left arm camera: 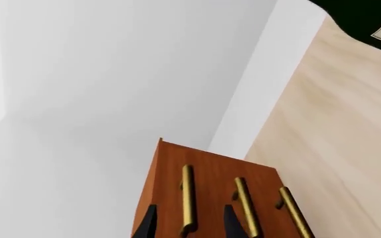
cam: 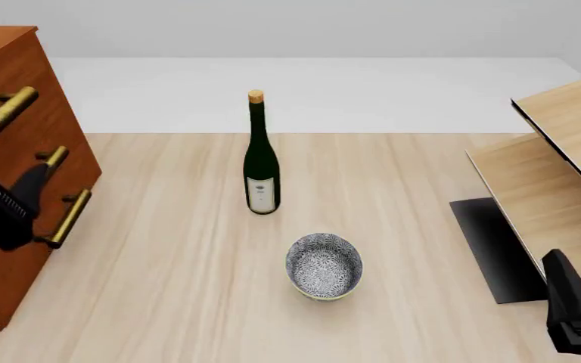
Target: Close the bottom drawer of the cabinet and open the top drawer.
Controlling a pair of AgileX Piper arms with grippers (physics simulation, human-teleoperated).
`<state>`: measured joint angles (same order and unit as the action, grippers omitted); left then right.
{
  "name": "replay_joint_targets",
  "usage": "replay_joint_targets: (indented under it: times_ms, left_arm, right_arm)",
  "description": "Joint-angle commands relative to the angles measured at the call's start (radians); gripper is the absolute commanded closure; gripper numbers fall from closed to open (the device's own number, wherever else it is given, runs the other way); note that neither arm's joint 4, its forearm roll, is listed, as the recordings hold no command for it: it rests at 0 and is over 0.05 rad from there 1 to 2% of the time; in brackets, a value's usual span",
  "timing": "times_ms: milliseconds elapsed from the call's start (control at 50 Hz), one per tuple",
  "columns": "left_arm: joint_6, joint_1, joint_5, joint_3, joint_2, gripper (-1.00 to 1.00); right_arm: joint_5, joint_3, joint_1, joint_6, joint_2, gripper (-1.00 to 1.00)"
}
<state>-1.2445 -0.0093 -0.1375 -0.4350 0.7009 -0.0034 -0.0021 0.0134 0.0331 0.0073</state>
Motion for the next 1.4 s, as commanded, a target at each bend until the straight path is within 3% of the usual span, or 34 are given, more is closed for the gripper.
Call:
replay_joint_targets:
  times_ms: [20,520,1400]
  left_arm:
    - [-0.015,0.046,-0.017,-0.013,0.034,-1.0]
    - [-0.046,0.121,-0.143,-0.027,0.205,-1.0]
    - [-0.083,0.246,-0.265,-0.06,0.363,-1.0]
  right_arm:
    - [0.0,0.0,0.0,0.0,0.0,-1.0]
    - [0.0,0.0,0.005,-0.001,-0.001,-1.0]
    - [-0.001,0.0,0.002,0.002,-0.001,-1.0]
